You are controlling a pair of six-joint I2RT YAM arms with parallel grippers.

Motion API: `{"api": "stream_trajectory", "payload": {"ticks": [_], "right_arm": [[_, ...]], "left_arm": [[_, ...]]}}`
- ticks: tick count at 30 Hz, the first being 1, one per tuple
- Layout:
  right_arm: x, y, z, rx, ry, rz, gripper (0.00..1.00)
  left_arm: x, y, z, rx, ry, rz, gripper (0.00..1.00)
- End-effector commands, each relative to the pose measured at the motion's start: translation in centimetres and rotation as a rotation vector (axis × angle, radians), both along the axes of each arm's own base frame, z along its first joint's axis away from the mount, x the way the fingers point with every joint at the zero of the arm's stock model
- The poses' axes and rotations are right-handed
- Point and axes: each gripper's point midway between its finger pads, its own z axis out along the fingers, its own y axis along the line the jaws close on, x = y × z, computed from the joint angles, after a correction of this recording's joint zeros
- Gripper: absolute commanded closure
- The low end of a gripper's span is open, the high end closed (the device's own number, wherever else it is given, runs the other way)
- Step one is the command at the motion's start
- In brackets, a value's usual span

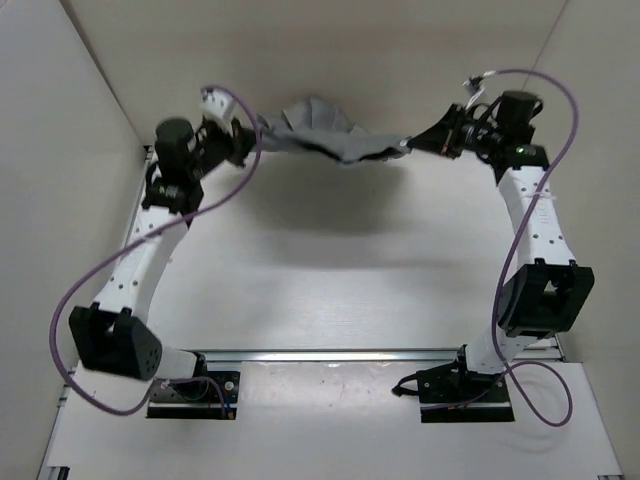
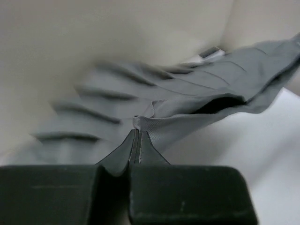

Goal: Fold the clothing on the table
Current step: Flatten the skirt out

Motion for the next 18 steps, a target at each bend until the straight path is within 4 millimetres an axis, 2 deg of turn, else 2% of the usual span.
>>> {"api": "stream_trajectory", "payload": {"ticks": [1,2,3,4,5,6,7,9,10,11,13,15,18], "right_arm": [[-0.8,1.7,-9.3,-0.007,0.169,0.021,0.99],[-1.4,1.6,-10.6,-0.020,0.201,-0.004,1.00],[-2.8,1.7,-13.9,-0.046,0.285,-0.036,1.00],[-5.5,2.8,-17.6,-0.084,0.384,-0.019,1.00],[-6.4,2.3,-18.9,-0.137,0.411,-0.083,1.00],[-8.9,2.2,-21.7,-0.206,0.452,-0.117,1.00],[-11.3,2.3,-24.6,-0.233,0.525,-0.122,0.88],[-13.8,1.5,-26.1,-0.233,0.553,-0.161,0.66],[-14.8,1.0,-27.3,-0.227,0.577,-0.175,0.58],[-14.8,0.4,-27.2,-0.232,0.557,-0.199,0.54],[-14.8,-0.5,-27.9,-0.291,0.556,-0.233,0.47],[-15.0,-0.6,-28.5,-0.343,0.567,-0.230,0.42],[-14.7,0.1,-29.3,-0.341,0.579,-0.227,0.40]], "left_arm": [[-3.3,0.6,-9.2,-0.040,0.166,0.069,0.99],[-4.3,1.2,-12.8,-0.038,0.250,0.115,0.87],[-5.8,1.0,-15.7,-0.050,0.369,0.137,0.73],[-7.9,1.3,-19.0,-0.072,0.499,0.178,0.59],[-9.4,2.6,-20.8,-0.088,0.550,0.250,0.51],[-11.2,2.7,-22.3,-0.140,0.641,0.290,0.42],[-13.3,3.0,-24.0,-0.199,0.720,0.311,0.39],[-15.9,4.4,-26.1,-0.293,0.813,0.363,0.39],[-17.3,4.4,-26.4,-0.337,0.833,0.355,0.38],[-18.1,4.6,-26.9,-0.358,0.839,0.365,0.38],[-19.4,4.5,-27.8,-0.375,0.890,0.398,0.38],[-19.8,5.0,-28.7,-0.354,0.919,0.446,0.36],[-20.2,5.0,-31.5,-0.344,0.991,0.470,0.34]]}}
